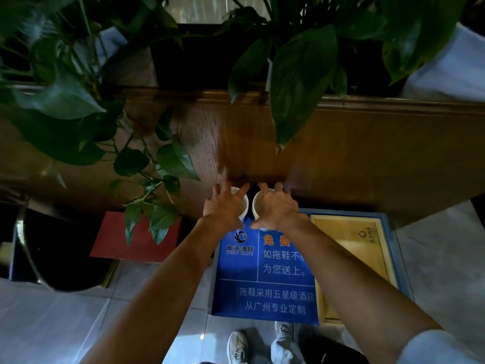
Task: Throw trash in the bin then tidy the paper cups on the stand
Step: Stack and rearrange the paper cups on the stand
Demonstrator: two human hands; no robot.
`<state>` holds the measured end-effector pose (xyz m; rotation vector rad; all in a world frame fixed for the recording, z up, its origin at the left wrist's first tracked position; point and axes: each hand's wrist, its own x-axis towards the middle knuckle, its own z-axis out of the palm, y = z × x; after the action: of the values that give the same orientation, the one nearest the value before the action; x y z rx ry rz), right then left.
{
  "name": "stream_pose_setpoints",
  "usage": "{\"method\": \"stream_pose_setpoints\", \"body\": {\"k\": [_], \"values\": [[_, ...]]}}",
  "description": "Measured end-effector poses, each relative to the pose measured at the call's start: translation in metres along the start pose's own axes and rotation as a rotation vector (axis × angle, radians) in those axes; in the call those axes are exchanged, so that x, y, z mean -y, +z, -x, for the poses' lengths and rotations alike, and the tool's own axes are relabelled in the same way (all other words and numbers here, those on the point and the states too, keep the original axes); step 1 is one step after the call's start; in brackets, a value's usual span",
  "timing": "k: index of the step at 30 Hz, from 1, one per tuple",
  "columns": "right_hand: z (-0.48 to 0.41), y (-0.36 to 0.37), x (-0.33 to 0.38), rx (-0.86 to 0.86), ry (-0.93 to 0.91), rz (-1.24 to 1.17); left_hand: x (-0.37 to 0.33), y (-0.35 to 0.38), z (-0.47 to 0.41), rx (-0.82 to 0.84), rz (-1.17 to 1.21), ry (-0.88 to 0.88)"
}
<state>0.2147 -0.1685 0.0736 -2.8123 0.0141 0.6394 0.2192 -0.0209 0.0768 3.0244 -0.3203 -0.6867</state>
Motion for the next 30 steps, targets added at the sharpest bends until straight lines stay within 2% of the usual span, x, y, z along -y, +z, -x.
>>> {"method": "stream_pose_setpoints", "body": {"k": [6, 12, 24, 30], "values": [[0.006, -0.005, -0.002, -0.024, -0.053, 0.056, 0.006, 0.004, -0.006, -0.016, -0.106, 0.104], [0.002, -0.006, -0.008, -0.059, -0.044, 0.035, 0.002, 0.003, -0.01, 0.017, -0.15, 0.115], [-0.002, 0.001, -0.006, -0.08, -0.002, -0.041, -0.007, -0.004, 0.001, 0.007, 0.005, -0.027], [0.001, 0.006, -0.008, -0.037, 0.018, -0.058, -0.004, -0.003, 0.009, -0.032, -0.013, -0.018]]}}
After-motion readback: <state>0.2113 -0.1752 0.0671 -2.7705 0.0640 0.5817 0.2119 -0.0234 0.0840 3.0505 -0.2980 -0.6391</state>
